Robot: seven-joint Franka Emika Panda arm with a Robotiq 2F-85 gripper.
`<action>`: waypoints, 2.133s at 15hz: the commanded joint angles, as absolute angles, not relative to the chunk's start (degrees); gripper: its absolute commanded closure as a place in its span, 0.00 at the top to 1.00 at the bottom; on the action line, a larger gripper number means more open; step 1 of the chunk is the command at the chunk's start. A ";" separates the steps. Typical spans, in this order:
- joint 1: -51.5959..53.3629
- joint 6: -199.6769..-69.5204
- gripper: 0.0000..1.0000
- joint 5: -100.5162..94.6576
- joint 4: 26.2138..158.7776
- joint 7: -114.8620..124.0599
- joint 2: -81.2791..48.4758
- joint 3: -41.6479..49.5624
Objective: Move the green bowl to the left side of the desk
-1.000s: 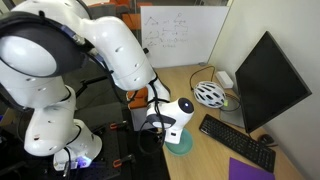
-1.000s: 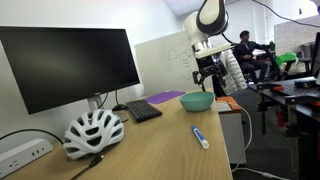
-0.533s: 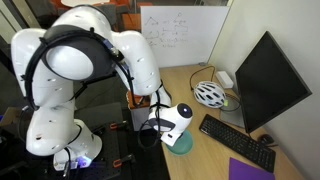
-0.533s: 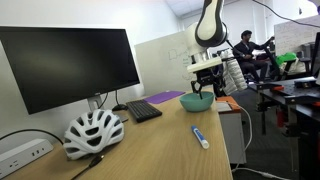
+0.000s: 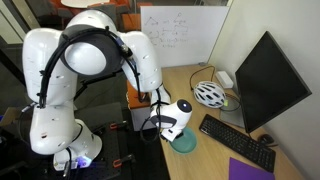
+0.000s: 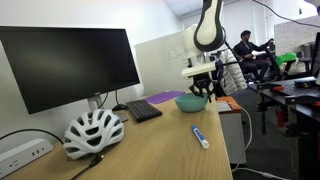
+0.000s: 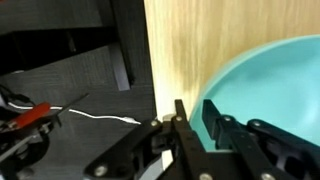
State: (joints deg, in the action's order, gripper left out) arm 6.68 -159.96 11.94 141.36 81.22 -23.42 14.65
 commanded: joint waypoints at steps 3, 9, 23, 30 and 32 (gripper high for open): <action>9.74 -161.26 0.00 9.22 142.86 84.09 -19.72 17.83; 9.33 -160.47 0.01 5.60 143.23 80.51 -12.39 14.82; 10.58 -156.55 0.01 -0.42 127.85 51.17 -22.32 1.41; 12.54 -156.80 0.01 0.30 117.66 30.36 -32.37 0.42; 12.66 -158.03 0.23 -0.48 117.10 24.62 -33.51 0.09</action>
